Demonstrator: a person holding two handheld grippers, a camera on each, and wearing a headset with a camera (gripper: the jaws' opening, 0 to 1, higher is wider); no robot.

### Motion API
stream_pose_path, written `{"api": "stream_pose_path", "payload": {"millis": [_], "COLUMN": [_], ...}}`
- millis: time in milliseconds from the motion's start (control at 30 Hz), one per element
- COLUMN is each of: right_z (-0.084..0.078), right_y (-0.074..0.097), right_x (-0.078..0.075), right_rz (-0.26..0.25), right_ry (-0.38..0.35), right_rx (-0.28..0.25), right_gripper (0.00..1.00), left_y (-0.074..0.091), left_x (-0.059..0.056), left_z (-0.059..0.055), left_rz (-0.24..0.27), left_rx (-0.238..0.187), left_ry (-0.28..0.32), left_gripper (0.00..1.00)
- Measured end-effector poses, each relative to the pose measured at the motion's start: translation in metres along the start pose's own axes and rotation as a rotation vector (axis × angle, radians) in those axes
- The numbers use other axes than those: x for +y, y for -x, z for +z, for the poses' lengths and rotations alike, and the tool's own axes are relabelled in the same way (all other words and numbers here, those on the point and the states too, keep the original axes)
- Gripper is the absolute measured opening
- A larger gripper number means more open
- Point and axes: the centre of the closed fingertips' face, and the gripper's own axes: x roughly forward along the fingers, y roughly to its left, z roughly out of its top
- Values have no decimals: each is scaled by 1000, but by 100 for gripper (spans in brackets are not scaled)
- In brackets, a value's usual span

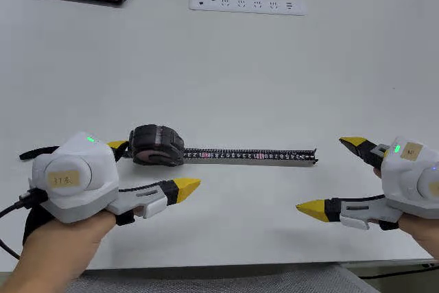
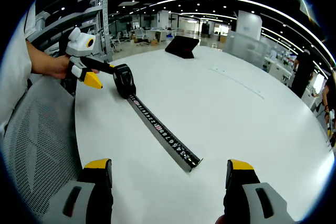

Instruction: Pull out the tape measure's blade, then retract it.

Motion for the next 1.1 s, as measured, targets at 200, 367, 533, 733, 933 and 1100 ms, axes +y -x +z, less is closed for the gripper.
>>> {"api": "stream_pose_path", "payload": {"millis": [200, 367, 533, 733, 933, 1100], "right_z": [3, 3, 4, 2, -1, -3], "right_y": [-1, -6, -10, -15, -18, -19], "right_x": [-10, -15, -18, -20, -23, -25], "right_rz": [14, 48, 88, 132, 154, 165], "right_ry": [39, 90, 126, 175, 184, 200], "right_rx": [17, 48, 66, 101, 120, 135], "right_gripper": [81, 71, 60, 52, 49, 49], "left_y": [-6, -9, -17, -23, -25, -27], "left_x": [5, 9, 17, 23, 25, 28], "left_z": [1, 1, 1, 2, 2, 2], "left_rz": [51, 97, 134, 181, 221, 251], "left_rx": [10, 12, 8, 2, 1, 4], "left_ry": [25, 24, 42, 69, 80, 86], "left_gripper": [83, 80, 77, 74, 74, 72]}}
